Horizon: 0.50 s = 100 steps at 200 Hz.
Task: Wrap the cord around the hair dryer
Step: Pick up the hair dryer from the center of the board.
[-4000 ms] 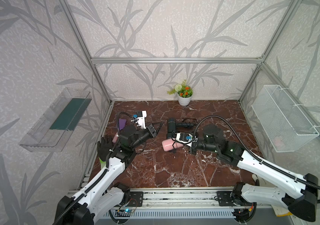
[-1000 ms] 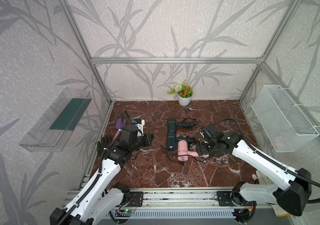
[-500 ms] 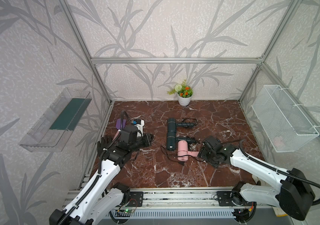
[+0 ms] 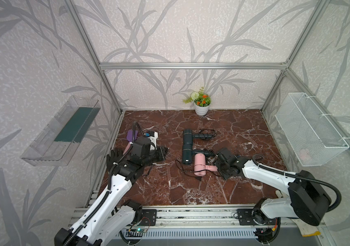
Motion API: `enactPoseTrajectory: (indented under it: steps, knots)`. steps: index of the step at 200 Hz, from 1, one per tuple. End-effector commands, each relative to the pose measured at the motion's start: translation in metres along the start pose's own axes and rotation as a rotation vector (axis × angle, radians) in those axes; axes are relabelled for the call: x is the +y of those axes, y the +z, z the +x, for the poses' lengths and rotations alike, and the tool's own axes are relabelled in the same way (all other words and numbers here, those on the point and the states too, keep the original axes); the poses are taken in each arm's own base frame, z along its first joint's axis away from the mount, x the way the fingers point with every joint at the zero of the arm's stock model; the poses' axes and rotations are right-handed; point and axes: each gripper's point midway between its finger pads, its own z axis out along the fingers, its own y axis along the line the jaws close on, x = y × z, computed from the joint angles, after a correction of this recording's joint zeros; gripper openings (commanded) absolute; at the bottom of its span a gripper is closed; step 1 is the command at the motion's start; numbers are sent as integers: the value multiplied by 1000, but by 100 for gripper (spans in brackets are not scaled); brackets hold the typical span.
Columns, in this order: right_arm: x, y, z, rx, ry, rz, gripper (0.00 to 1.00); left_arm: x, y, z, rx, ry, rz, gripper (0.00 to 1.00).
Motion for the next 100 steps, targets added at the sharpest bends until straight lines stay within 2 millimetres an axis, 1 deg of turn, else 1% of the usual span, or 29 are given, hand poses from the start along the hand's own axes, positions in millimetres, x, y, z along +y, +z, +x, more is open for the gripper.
enactPoseTrajectory:
  steps: [1, 16, 29, 43, 51, 65, 78, 87, 100]
  knots:
    - [-4, 16, -6, -37, 73, 2, 66, 5, -3, 0, -12, 3, -17, 7]
    - [-9, 26, -6, -34, 96, 6, 58, 5, -3, 0, -11, 4, -19, 7]
    - [-12, 31, -5, -29, 107, -3, 47, 4, -5, -1, -13, 4, -18, 7]
    - [-11, 29, -5, -27, 113, -25, 35, 3, -6, -2, -13, 10, -18, 7]
    - [-9, 25, -6, -27, 116, -46, 25, 2, -7, -2, -13, 13, -17, 7]
    - [-1, 10, -9, -36, 109, -99, 10, -2, -9, -4, -13, 22, -1, 8]
    - [8, -11, -13, -52, 89, -157, 0, -11, -11, -5, -10, 39, 37, 9]
    - [18, -29, -17, -68, 58, -206, 0, -19, -13, -6, -10, 56, 74, 10]
    - [35, -61, -23, -96, -2, -293, 0, -37, -16, -8, -11, 102, 167, 15]
